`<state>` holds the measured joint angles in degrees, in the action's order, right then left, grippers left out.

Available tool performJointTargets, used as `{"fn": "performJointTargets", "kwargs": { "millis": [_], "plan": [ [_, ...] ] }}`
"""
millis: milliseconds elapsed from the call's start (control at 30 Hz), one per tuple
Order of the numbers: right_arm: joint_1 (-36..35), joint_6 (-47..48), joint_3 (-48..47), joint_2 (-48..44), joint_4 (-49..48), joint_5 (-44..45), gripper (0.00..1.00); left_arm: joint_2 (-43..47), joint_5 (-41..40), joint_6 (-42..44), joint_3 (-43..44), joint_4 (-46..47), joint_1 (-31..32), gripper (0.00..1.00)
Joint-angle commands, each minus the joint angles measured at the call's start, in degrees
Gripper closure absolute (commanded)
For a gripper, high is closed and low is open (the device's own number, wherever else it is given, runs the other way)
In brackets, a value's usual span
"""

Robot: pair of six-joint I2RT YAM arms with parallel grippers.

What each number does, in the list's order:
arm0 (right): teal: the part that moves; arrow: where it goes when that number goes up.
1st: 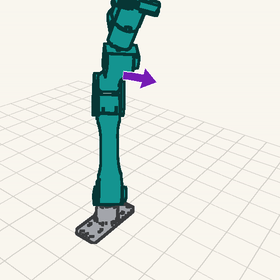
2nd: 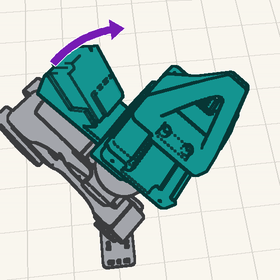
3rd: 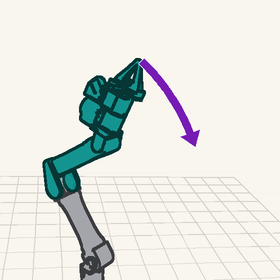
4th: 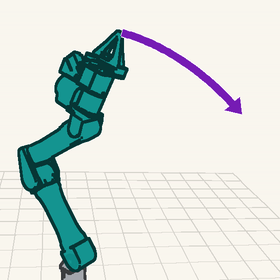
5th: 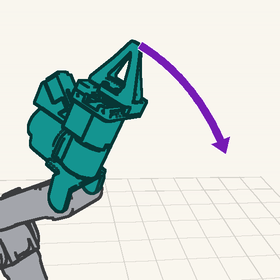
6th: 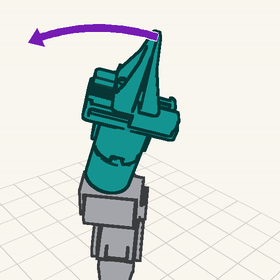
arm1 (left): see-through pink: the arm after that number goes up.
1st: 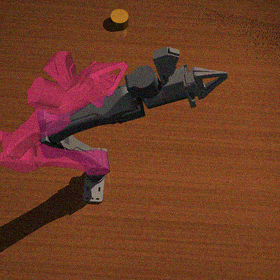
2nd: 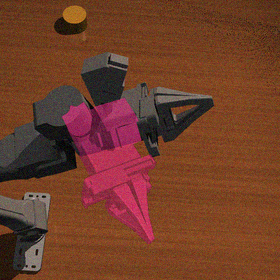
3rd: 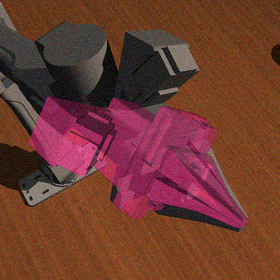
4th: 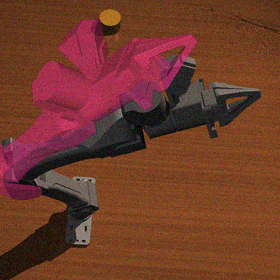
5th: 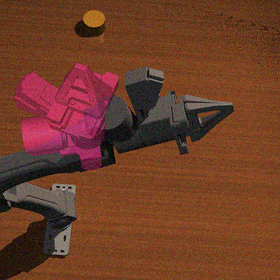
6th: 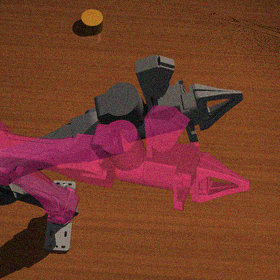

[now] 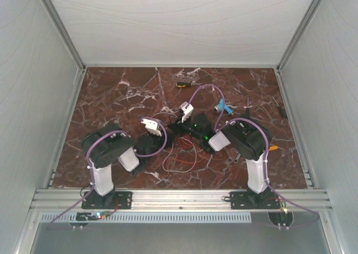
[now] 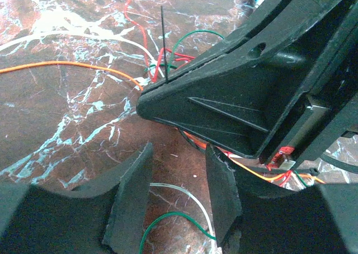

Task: Zip-tie the wires
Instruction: Pick up the ribbon at the center of the board.

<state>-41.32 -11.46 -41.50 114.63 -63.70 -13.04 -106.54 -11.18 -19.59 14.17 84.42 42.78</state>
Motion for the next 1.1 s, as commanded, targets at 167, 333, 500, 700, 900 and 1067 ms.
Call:
{"fn": "performJointTargets", "kwargs": {
  "millis": [167, 333, 500, 700, 900, 1067],
  "plan": [
    [3.90, -6.18, -5.31, -3.71, 12.35, -11.03, 1.00, -3.68, -8.75, -6.62, 2.14, 10.66, 2.17, 0.60],
    [4.05, -7.47, -6.54, -4.63, 16.79, -15.10, 1.00, -5.01, -10.42, -8.27, 3.23, 11.38, 2.39, 0.63],
    [4.39, -6.80, -5.96, -5.20, 16.47, -15.96, 1.00, -7.37, -10.97, -8.99, 1.33, 20.21, 2.48, 0.63],
    [4.71, -4.55, -6.92, -5.06, 20.15, -18.07, 1.00, -9.32, -10.84, -9.41, 2.35, 20.46, 2.64, 0.60],
    [5.37, -7.28, -6.15, -5.71, 20.37, -18.37, 1.00, -8.58, -12.09, -10.26, 2.96, 20.39, 2.74, 0.60],
    [7.32, -13.42, -6.20, -6.35, 19.30, -19.58, 1.00, -8.18, -9.26, -11.49, 2.93, 20.45, 2.70, 0.51]
  ]
}}
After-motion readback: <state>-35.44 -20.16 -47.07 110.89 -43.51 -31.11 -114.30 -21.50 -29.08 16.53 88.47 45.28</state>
